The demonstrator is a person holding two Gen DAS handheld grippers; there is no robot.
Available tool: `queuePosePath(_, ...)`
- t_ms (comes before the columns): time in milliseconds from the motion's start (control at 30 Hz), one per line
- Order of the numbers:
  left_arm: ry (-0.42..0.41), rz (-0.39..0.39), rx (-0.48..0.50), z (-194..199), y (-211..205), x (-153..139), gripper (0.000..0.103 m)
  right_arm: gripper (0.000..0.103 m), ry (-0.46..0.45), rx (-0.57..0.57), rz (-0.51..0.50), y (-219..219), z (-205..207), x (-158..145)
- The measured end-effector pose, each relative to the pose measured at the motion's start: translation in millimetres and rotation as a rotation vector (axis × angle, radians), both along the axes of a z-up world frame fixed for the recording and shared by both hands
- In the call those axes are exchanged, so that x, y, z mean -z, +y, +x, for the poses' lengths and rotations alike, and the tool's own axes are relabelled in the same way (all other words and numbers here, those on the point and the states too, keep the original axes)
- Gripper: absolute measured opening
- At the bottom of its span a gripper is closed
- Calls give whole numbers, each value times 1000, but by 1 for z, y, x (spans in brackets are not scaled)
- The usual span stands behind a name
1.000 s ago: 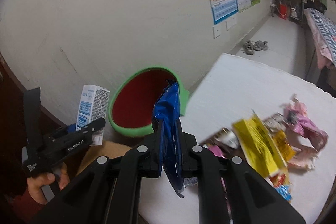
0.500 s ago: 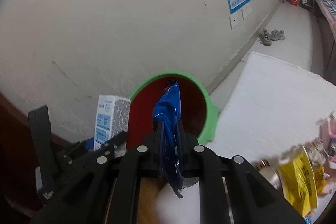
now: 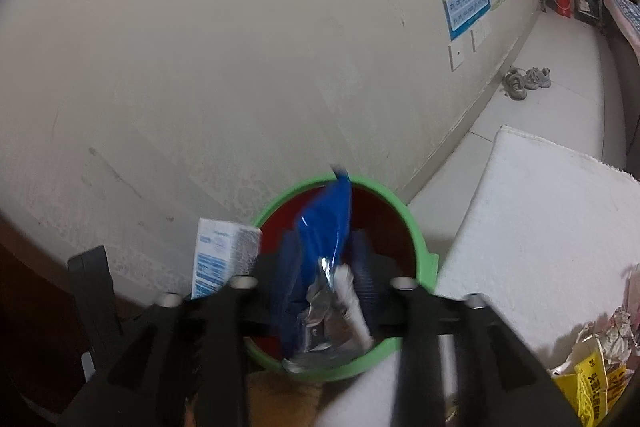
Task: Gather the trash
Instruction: 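Carry the carton and blue wrapper over the green-rimmed red bin with both grippers, then open both grippers to drop the carton and wrapper into the bin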
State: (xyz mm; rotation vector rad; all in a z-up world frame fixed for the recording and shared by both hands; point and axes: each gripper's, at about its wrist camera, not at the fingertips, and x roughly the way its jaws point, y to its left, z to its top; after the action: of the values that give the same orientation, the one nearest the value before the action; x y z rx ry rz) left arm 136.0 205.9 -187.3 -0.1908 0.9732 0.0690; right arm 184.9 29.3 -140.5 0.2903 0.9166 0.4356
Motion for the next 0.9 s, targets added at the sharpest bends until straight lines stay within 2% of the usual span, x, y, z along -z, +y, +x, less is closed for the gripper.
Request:
queuePosePath(33, -4, 1, -3, 1, 0, -1, 73, 44, -1, 5, 4, 0, 1, 0)
queuePosePath(100, -11, 6, -12, 0, 1, -2, 75, 46, 1, 10, 3, -2, 0, -1)
queuePosePath(267, -9, 11, -14, -3, -2, -7, 75, 48, -3, 13, -14, -13, -14, -7)
queuePosePath(333, -11, 16, -11, -9, -6, -9, 75, 53, -12, 12, -32, -19, -24, -10)
queuePosePath(567, -2, 27, 17, -37, -33, -18, 75, 60, -25, 19, -99, -49, -90, -9)
queuePosePath(800, 65, 19, 79, -80, -75, -1, 76, 61, 25, 65, -155, -89, -172, 18)
queuePosePath(900, 97, 15, 128, -93, -97, 5, 76, 62, 34, 102, -217, -113, -196, 26)
